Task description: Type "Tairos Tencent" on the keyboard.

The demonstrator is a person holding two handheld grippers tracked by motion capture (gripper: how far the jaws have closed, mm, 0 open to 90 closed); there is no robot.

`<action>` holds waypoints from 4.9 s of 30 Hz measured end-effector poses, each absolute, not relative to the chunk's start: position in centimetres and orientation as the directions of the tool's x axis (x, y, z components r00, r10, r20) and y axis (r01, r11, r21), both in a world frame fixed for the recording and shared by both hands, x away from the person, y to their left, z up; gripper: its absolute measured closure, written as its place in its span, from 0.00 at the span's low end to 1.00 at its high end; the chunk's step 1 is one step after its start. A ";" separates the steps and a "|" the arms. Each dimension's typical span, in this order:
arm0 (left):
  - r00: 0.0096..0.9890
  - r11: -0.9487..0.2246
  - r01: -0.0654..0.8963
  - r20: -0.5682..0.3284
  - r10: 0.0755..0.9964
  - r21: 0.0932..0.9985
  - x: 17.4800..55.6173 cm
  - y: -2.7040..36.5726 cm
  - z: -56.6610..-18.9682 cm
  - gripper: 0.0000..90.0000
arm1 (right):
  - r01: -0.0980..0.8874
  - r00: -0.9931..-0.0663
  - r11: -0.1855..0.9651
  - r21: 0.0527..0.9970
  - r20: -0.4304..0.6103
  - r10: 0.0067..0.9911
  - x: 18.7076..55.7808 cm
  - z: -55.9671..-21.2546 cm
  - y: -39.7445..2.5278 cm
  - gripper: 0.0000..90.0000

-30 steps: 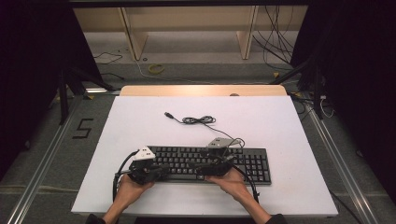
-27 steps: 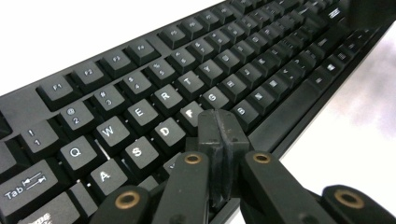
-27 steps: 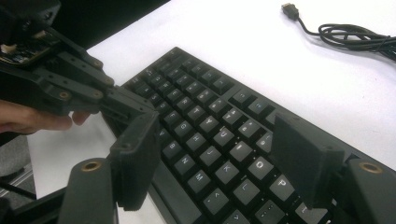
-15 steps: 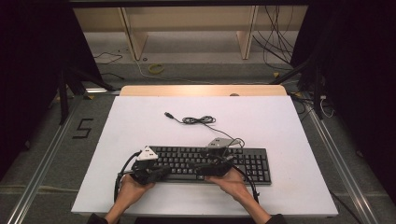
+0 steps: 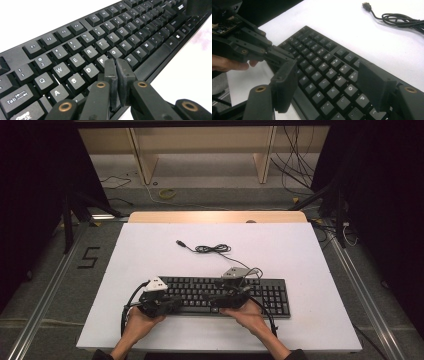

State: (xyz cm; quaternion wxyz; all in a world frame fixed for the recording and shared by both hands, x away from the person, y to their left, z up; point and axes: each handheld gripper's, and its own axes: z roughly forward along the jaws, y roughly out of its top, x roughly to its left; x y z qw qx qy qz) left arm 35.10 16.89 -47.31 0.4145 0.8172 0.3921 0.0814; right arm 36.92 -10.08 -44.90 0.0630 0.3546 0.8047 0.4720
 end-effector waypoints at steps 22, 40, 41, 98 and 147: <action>0.633 -0.246 0.594 -0.256 0.731 0.766 35.5 18.4 -46.3 0.56 | 0.510 -0.745 0.309 0.803 0.232 0.626 36.9 -45.0 -9.9 0.37; 0.592 -0.194 0.603 -0.270 0.759 0.774 36.5 19.4 -45.3 0.38 | 0.511 -0.755 0.325 0.796 0.234 0.613 36.5 -45.3 -9.6 0.36; 0.591 -0.193 0.603 -0.270 0.761 0.774 36.6 19.5 -45.2 0.38 | 0.511 -0.756 0.327 0.795 0.235 0.612 36.5 -45.3 -9.6 0.36; 0.606 -0.314 0.647 -0.220 0.764 0.695 39.1 17.6 -46.8 0.90 | 0.484 -0.778 0.352 0.801 0.209 0.592 35.8 -45.5 -9.4 0.35; 0.618 -0.165 0.571 -0.289 0.731 0.804 34.6 19.1 -45.9 0.35 | 0.494 -0.784 0.400 0.772 0.197 0.588 36.7 -46.4 -7.8 0.88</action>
